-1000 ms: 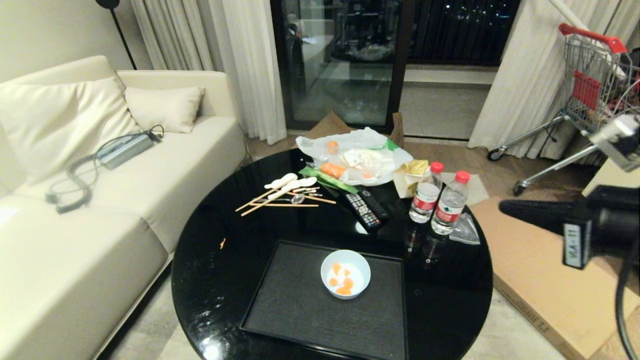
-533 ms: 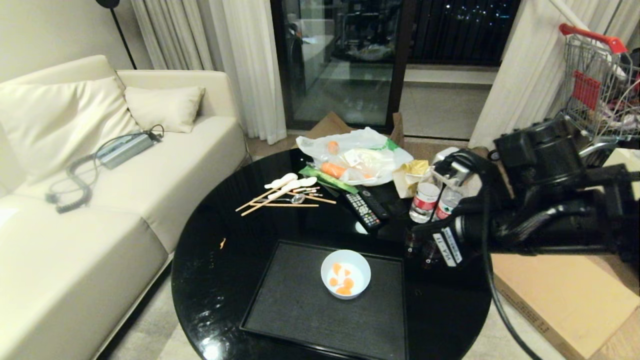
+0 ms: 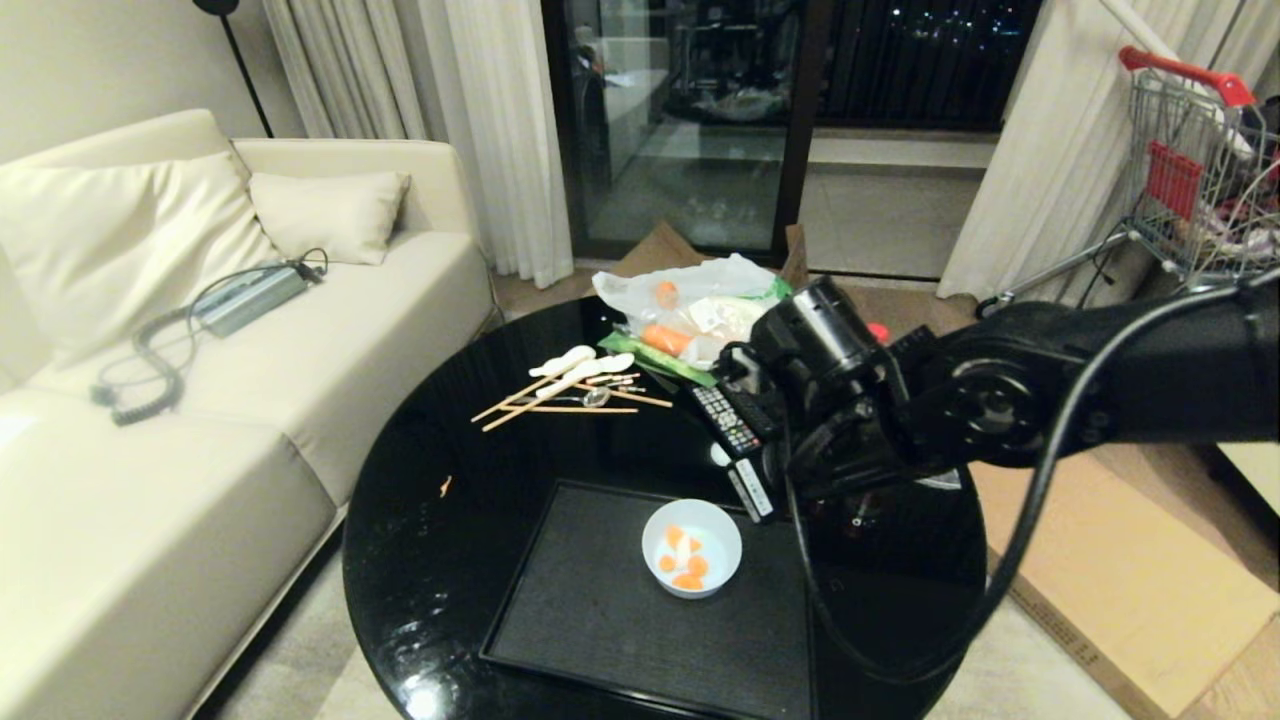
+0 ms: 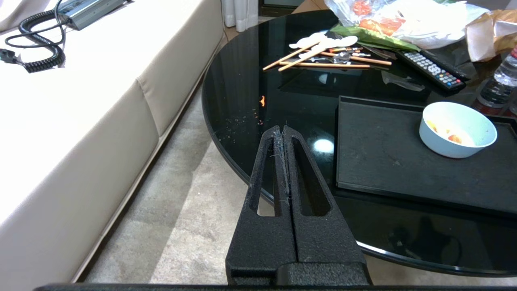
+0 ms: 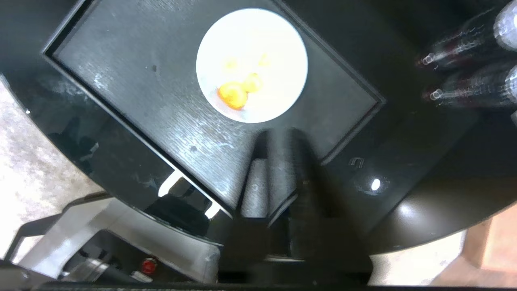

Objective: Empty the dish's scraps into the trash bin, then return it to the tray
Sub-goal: Pick up the bowl with leftover food

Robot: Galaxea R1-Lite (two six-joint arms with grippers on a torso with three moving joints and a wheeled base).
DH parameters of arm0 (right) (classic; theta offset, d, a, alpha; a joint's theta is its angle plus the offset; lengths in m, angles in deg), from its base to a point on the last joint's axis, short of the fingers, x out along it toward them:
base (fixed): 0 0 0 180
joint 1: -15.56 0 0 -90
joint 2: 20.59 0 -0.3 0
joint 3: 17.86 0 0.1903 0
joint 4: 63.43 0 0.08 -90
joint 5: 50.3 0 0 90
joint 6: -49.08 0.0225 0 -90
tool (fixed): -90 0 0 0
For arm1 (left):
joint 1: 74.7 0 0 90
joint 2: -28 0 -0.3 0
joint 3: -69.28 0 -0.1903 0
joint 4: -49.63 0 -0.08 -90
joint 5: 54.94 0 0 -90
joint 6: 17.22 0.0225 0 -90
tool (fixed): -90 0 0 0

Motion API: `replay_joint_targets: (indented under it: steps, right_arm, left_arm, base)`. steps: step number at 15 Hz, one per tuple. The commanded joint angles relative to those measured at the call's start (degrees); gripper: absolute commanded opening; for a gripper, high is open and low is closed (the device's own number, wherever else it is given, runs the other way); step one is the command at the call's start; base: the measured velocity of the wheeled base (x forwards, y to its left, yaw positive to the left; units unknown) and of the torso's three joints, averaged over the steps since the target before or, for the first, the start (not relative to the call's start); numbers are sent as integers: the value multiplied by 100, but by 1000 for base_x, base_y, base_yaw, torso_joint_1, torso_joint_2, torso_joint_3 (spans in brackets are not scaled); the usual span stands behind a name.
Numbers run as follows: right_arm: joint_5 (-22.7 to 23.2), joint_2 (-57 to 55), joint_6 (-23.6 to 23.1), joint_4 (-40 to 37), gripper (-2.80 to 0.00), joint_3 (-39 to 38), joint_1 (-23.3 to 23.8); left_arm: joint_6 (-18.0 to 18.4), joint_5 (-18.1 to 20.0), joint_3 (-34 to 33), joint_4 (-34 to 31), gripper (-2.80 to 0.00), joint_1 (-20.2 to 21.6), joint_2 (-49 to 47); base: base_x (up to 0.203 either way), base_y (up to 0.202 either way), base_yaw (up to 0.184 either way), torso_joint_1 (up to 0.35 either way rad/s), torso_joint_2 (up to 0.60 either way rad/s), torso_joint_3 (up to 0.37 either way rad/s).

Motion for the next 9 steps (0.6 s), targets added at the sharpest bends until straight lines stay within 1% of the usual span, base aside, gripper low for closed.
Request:
replay_joint_targets:
  steps: [1,3,7,9]
  right_arm:
    - [-19,-591,188,-259,0,375,-27]
    - [-28,-769,418,-297,0,455,-19]
    - [-135,-1247,550,-290,0,594,-18]
    - [-228,-1580,959,-336,0,933,-25]
  left_arm:
    - [-2,-4,0,2,-280,0,2]
    - [-2,-4,0,2,-280,0,2]
    - [-2,-4,0,2,-280,0,2]
    - [-2,-4,0,2,-280,0,2]
  base:
    - [0,0,0,0,0,0]
    - [0,0,0,0,0,0]
    - [0,0,0,0,0,0]
    - [0,0,0,0,0,0]
